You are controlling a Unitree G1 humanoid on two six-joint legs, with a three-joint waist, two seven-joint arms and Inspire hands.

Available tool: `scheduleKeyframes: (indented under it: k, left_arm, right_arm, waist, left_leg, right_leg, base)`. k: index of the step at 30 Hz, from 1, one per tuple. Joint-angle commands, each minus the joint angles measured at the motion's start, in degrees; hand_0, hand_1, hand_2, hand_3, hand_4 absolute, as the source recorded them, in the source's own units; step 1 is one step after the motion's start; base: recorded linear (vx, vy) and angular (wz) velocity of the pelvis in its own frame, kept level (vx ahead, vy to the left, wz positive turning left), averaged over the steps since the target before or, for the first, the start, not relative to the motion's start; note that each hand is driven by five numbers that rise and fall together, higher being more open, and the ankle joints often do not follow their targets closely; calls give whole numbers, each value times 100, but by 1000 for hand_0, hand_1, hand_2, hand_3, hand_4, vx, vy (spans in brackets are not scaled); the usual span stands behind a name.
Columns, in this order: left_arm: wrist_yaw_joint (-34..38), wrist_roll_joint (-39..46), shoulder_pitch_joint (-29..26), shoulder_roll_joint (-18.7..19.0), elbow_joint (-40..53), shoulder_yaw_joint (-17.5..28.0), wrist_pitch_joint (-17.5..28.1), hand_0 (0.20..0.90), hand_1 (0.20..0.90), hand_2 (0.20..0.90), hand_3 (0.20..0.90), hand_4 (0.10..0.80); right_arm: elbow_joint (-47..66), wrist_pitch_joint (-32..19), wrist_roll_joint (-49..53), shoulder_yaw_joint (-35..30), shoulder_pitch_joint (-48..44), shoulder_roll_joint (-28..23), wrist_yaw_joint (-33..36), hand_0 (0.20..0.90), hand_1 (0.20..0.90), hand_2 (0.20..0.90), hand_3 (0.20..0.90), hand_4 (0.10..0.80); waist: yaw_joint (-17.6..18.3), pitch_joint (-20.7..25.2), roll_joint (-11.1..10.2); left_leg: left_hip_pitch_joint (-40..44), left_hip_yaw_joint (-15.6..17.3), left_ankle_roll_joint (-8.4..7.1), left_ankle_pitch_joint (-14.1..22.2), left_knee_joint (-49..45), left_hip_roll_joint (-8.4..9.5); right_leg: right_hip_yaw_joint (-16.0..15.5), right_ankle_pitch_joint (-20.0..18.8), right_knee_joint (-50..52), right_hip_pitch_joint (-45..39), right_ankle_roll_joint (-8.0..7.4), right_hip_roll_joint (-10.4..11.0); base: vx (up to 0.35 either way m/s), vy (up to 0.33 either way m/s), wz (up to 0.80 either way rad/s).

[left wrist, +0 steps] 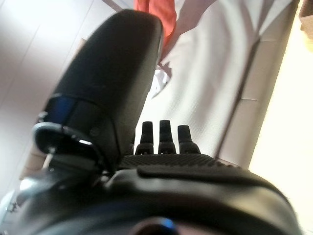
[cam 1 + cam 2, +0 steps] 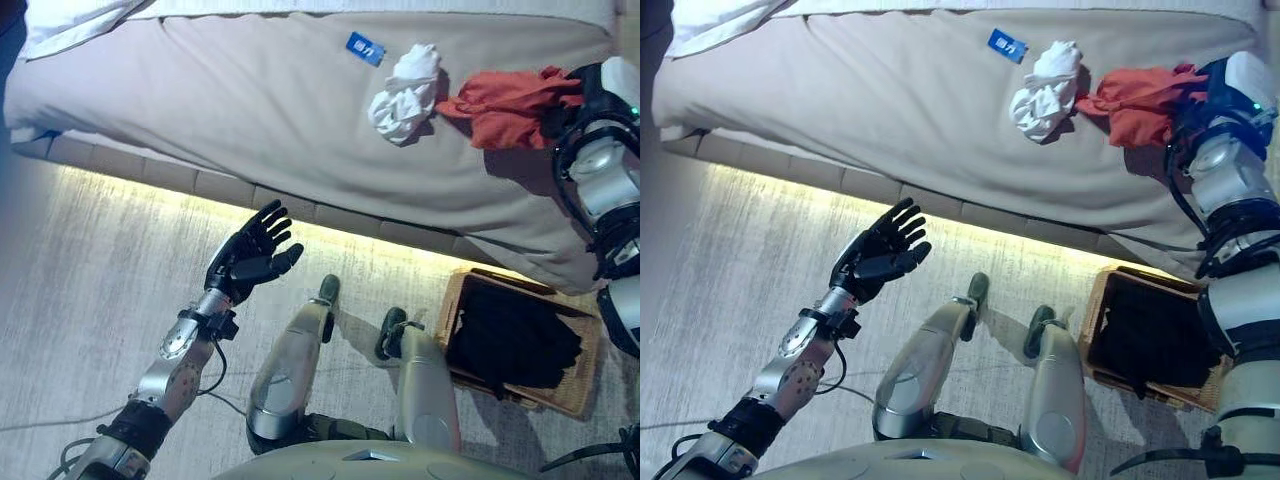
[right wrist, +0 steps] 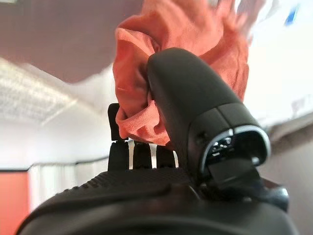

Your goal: Pick up the clothes from the bed and place them into the basket

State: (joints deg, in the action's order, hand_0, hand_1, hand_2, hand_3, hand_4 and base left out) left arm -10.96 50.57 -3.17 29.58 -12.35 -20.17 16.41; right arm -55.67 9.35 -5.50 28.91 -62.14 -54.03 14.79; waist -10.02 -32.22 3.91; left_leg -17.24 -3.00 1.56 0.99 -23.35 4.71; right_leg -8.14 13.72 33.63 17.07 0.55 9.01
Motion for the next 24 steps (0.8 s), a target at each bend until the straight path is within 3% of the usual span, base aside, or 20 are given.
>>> scheduleKeyframes:
  k: [1, 11, 18, 24]
  left_arm:
    - [133, -165, 239, -109, 194, 278, 278, 900, 900, 900, 900, 800]
    - [387, -522, 210, -375, -472, 46, 144, 900, 900, 900, 900, 800]
    - [499, -766, 163, -347, -852, 165, -94, 900, 900, 900, 900, 800]
    - [319, -827, 36, -381, -1056, 182, -90, 900, 900, 900, 900, 800]
  right_arm:
    - [641, -466, 237, -248, 21, -871, 341, 300, 300, 300, 200, 100]
    - [1029, -972, 497, -1001, 839, -1280, -113, 300, 300, 300, 200, 100]
    - [1519, -954, 683, -1849, 1828, -1453, -226, 300, 300, 300, 200, 100]
    - [1866, -872, 634, -2459, 2723, -1300, -460, 300, 300, 300, 200, 100]
  waist:
    - [236, 1107, -491]
    - [909, 2148, -617]
    - [1309, 2427, -593]
    - [1592, 2504, -575]
  left_leg:
    - [557, 100, -63, 826, -250, -207]
    - [1887, 537, -136, 439, 1778, -336]
    - [2266, 822, -107, 400, 2300, -412]
    - [2406, 1074, -106, 392, 2485, -459]
  right_leg:
    - [-220, -186, -841, -854, 218, -445]
    - [599, -1101, -2581, -1627, -237, -634]
    - [1052, -1398, -3051, -1752, -393, -690]
    - [1304, -1562, -3273, -1757, -466, -732]
  base:
    - [151, 77, -38]
    - [104, 89, -36]
    - [35, 46, -35]
    - [-52, 10, -24]
